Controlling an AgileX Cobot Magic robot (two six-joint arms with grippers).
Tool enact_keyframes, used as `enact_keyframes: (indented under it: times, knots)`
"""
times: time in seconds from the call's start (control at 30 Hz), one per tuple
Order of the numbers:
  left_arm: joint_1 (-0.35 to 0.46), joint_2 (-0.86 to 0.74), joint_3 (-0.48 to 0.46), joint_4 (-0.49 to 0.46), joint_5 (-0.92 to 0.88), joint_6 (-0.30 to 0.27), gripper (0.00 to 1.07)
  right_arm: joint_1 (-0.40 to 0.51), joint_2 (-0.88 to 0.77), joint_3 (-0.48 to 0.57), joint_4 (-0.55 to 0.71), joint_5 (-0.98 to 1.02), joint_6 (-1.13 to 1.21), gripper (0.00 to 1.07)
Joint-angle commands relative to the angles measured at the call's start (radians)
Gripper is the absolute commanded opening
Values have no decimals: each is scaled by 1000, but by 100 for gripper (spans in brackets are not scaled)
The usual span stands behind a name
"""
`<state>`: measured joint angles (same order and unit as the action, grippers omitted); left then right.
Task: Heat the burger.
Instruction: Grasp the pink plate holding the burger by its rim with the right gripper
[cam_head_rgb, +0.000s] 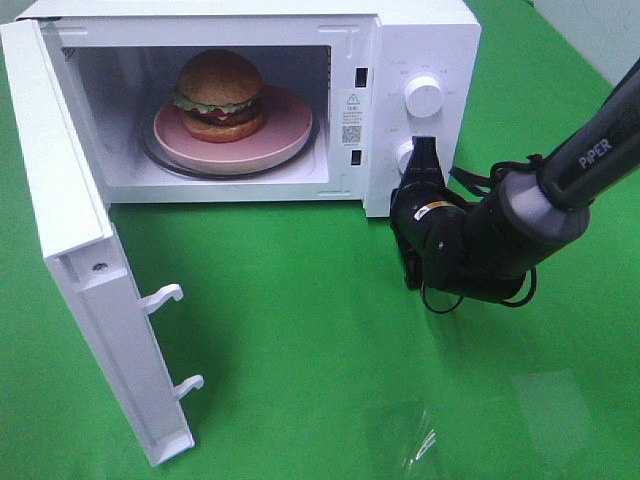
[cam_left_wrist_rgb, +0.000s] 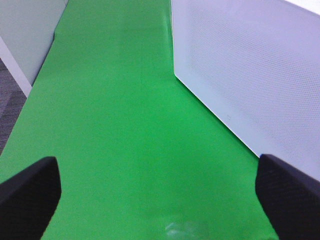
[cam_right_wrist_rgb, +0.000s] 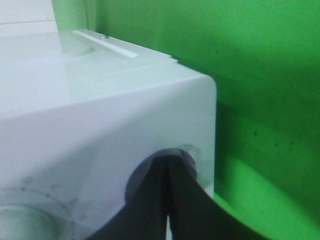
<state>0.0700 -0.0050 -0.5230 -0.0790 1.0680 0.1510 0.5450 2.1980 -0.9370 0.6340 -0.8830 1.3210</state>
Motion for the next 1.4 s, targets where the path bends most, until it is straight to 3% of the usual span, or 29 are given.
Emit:
enact_keyframes:
  times: [0.03,0.37,0.77,1.17,1.4]
  knots:
    - [4,-4,4,-1,3,-5,98,-42,-52,-31,-84,-126,-12,0]
    - [4,-4,4,0,3,-5,98,-42,-119,39,-110,37,-28,0]
    - [4,-4,4,0,3,-5,98,-42,-224,74,-244,334,-183,0]
    - [4,-4,4,0,3,-5,98,-46,-347,73,-476,625,-399,0]
    - [4,-4,4,0,3,-5,98,-46,-411,12,-644,899,-511,0]
